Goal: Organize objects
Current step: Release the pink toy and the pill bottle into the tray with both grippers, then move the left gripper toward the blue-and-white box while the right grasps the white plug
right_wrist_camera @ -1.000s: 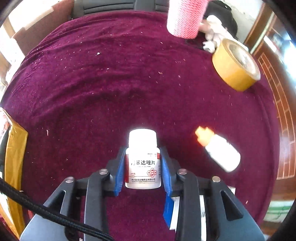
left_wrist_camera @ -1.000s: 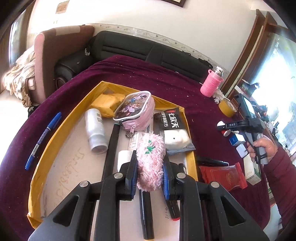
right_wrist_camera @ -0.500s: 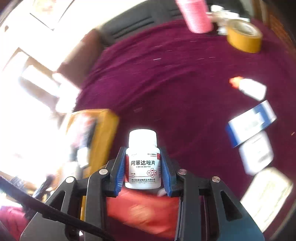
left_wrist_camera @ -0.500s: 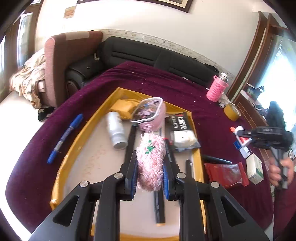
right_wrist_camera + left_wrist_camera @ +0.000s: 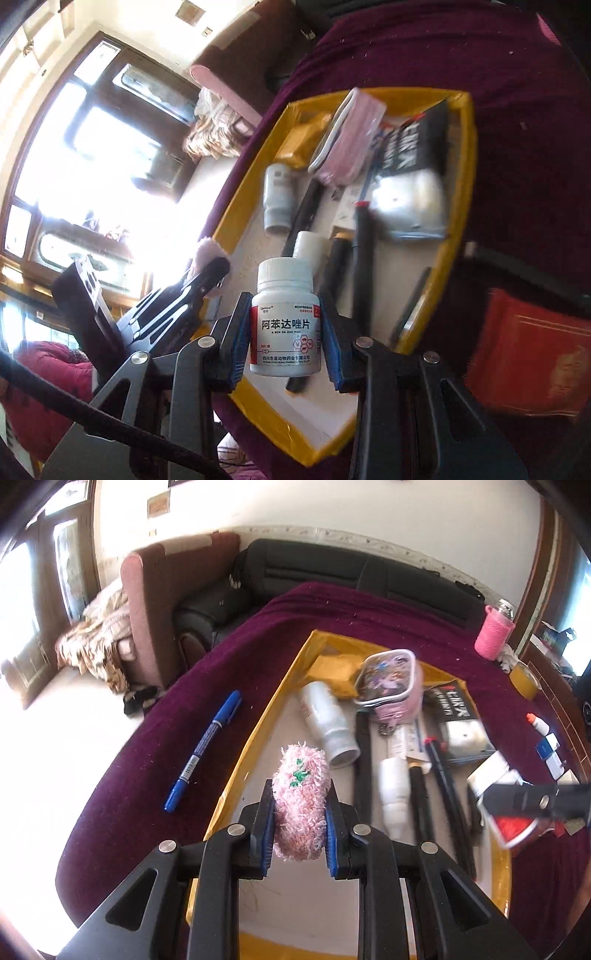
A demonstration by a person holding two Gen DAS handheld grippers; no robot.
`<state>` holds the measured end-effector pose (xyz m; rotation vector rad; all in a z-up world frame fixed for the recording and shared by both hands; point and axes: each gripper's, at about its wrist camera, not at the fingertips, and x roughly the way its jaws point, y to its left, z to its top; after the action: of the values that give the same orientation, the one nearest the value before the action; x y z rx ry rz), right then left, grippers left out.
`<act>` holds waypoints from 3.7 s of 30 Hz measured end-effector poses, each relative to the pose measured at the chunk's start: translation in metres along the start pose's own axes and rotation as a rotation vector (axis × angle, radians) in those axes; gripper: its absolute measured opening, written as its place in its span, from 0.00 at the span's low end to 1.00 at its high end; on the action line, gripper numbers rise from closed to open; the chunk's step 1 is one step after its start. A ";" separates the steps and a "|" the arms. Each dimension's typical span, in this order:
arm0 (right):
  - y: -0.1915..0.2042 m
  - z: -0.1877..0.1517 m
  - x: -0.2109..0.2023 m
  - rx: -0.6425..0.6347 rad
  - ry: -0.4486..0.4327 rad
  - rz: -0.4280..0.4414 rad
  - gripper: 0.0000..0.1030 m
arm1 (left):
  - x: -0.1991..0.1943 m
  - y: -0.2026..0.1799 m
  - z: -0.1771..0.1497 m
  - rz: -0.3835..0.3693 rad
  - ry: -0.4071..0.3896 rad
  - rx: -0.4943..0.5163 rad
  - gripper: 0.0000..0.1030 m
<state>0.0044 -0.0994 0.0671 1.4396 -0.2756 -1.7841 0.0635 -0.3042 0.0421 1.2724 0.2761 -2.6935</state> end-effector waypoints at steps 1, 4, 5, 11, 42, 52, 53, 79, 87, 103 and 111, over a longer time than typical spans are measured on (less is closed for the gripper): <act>0.004 0.001 0.011 -0.002 0.003 -0.028 0.32 | 0.009 0.004 0.002 -0.012 0.023 -0.008 0.18; 0.008 0.002 0.025 -0.002 -0.011 -0.096 0.32 | 0.025 0.007 0.008 -0.010 0.048 -0.007 0.18; 0.007 0.007 0.028 -0.001 -0.018 -0.112 0.32 | 0.029 0.007 0.010 -0.015 0.053 -0.004 0.18; 0.010 0.049 0.048 -0.024 -0.051 -0.245 0.32 | 0.030 0.008 0.014 -0.007 0.025 -0.025 0.21; 0.009 -0.039 -0.064 -0.117 -0.425 -0.437 0.60 | -0.095 -0.073 0.001 0.190 -0.254 0.075 0.63; -0.056 -0.062 -0.135 -0.017 -0.505 -0.444 0.60 | -0.099 -0.139 0.000 0.102 -0.223 0.197 0.63; -0.073 -0.064 -0.152 0.012 -0.519 -0.459 0.60 | -0.099 -0.146 0.002 0.070 -0.212 0.204 0.63; -0.308 0.044 -0.205 0.552 -0.300 -0.406 0.60 | -0.058 -0.202 -0.007 -0.163 -0.023 0.245 0.62; -0.248 0.061 -0.149 0.288 -0.124 -0.280 0.55 | -0.051 -0.200 -0.008 -0.180 -0.014 0.249 0.62; -0.260 0.007 -0.187 0.164 -0.042 -0.678 0.55 | -0.029 -0.222 0.015 -0.283 0.007 0.243 0.62; -0.269 0.005 -0.182 0.173 -0.106 -0.696 0.36 | 0.020 -0.310 0.044 -0.278 -0.013 0.427 0.62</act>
<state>-0.1160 0.2006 0.0339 1.6948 0.0337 -2.4443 -0.0476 -0.0144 0.0853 1.4090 -0.1474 -3.1159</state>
